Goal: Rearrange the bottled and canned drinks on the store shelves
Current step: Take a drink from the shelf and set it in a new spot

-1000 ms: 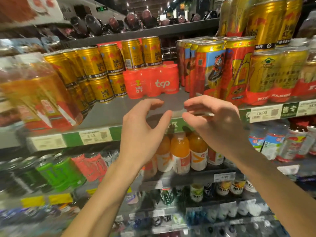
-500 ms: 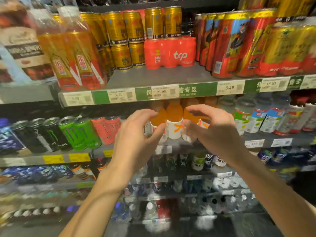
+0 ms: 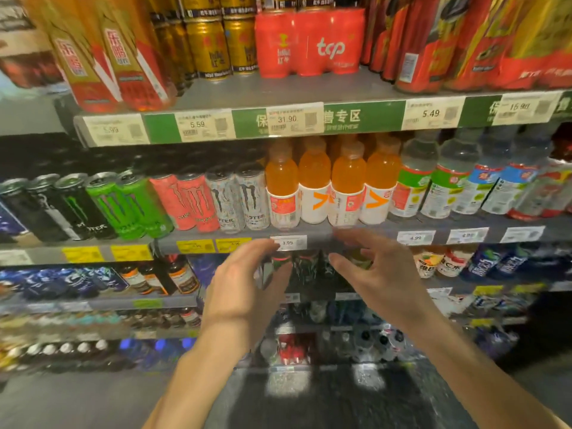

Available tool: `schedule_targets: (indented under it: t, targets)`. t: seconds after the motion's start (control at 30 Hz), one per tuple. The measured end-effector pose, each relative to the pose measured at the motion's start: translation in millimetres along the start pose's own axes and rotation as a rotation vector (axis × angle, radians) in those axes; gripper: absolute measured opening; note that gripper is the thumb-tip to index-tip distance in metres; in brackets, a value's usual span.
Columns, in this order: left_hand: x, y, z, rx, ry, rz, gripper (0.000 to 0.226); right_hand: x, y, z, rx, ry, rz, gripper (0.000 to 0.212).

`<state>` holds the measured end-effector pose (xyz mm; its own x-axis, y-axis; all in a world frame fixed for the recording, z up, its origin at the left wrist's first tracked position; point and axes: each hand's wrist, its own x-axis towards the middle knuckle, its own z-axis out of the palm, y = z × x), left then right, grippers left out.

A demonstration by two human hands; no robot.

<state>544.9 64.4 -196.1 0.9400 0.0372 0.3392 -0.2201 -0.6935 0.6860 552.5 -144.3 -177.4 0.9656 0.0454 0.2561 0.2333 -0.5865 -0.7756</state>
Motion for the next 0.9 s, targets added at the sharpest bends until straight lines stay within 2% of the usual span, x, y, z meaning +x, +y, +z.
schedule_targets:
  t: [0.17,0.37,0.6,0.9]
  targets:
    - [-12,-11,51,0.059,0.004,-0.077,0.031,-8,43,9,-0.026,-0.026,0.025,0.038]
    - [-29,-11,99,0.189,0.070,-0.061,0.053,-15,93,17,-0.197,-0.084,-0.032,0.046]
    - [-50,-27,133,0.464,-0.018,-0.043,0.060,-22,137,25,-0.267,-0.183,-0.027,0.049]
    - [-61,-46,165,0.501,-0.135,-0.082,0.052,-30,171,45,-0.256,-0.170,0.030,0.047]
